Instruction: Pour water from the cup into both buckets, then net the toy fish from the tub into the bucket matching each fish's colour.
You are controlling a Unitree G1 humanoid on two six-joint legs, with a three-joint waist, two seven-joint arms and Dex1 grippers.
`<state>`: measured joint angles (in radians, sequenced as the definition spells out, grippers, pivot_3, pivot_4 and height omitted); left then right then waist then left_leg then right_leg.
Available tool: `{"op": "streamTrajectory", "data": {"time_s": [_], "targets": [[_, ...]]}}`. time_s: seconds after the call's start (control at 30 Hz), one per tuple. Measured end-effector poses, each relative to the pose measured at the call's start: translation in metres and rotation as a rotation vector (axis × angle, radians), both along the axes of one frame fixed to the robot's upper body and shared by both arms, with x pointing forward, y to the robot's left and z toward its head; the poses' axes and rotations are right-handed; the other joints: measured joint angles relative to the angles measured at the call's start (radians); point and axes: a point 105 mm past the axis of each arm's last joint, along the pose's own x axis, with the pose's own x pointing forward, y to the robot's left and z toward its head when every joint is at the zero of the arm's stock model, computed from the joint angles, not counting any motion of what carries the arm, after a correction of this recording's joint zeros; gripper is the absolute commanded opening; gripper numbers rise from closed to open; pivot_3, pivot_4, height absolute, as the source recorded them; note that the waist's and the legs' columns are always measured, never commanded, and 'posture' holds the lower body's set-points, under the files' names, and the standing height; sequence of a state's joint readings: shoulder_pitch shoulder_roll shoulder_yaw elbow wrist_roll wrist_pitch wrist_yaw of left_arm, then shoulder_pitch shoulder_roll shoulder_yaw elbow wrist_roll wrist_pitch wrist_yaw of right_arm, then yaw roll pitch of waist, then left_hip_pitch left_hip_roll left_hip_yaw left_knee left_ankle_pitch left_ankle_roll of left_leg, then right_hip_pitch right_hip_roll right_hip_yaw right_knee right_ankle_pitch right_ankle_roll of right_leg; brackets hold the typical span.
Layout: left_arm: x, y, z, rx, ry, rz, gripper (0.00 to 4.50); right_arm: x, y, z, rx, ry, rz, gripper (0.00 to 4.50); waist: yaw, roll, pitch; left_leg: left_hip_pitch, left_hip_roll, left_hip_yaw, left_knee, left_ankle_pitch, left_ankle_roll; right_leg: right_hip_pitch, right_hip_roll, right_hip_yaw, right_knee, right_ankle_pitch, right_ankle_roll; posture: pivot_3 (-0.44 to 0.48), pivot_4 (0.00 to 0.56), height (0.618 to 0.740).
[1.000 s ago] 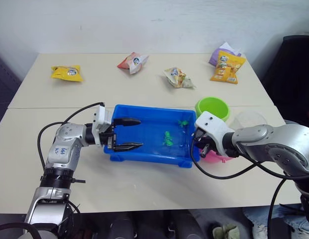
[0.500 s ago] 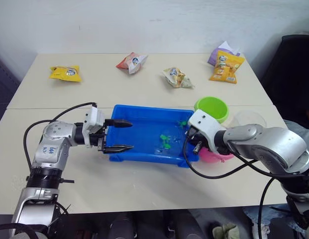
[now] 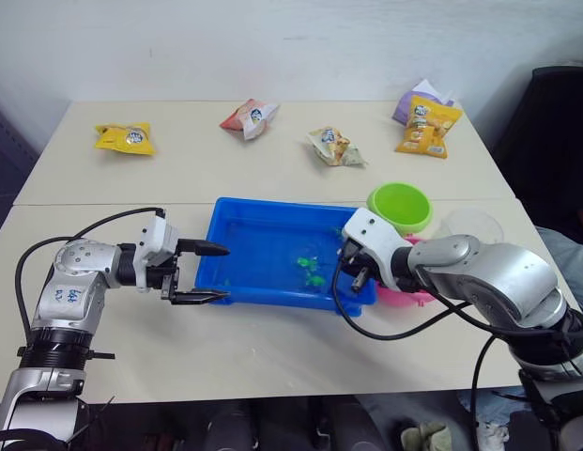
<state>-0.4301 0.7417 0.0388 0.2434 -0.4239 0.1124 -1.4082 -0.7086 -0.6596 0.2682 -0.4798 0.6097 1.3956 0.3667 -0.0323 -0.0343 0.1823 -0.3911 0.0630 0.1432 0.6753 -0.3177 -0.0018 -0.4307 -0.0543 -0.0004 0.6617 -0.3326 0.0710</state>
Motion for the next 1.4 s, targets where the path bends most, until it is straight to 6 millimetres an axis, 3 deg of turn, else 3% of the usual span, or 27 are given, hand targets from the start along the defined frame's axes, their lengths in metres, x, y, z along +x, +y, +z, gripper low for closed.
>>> {"op": "streamTrajectory", "data": {"time_s": [0.43,0.77,1.03,1.4], "targets": [[0.000,0.002,-0.001,0.003,0.002,0.015,4.48,-0.016,-0.015,0.022,0.212,0.095,-0.011,0.00,0.003,0.000,0.000,0.000,0.000,0.000,0.000,0.000,0.000,0.000,0.000,0.000,0.000,0.000,0.000,0.000,0.150,0.739],[0.012,-0.007,0.021,-0.112,-0.010,0.045,4.48,-0.040,-0.041,0.043,0.292,-0.162,0.065,0.00,0.005,0.000,0.000,0.000,-0.001,-0.001,0.002,0.000,0.001,0.002,0.000,0.000,0.000,0.000,0.001,0.000,0.150,0.739],[0.024,-0.029,0.037,-0.184,-0.042,0.015,4.48,-0.042,-0.081,0.054,0.211,-0.283,-0.017,0.00,0.005,0.000,0.000,0.001,-0.001,0.000,0.004,0.000,0.001,0.002,0.002,0.002,0.001,0.001,0.001,0.000,0.150,0.739],[0.033,-0.061,0.040,-0.247,-0.032,0.003,4.48,-0.009,-0.149,0.065,0.076,-0.451,-0.244,0.00,0.005,0.000,0.000,0.002,0.001,0.003,0.006,0.000,0.000,0.002,0.008,0.007,0.001,0.002,0.003,0.000,0.150,0.739]]}}
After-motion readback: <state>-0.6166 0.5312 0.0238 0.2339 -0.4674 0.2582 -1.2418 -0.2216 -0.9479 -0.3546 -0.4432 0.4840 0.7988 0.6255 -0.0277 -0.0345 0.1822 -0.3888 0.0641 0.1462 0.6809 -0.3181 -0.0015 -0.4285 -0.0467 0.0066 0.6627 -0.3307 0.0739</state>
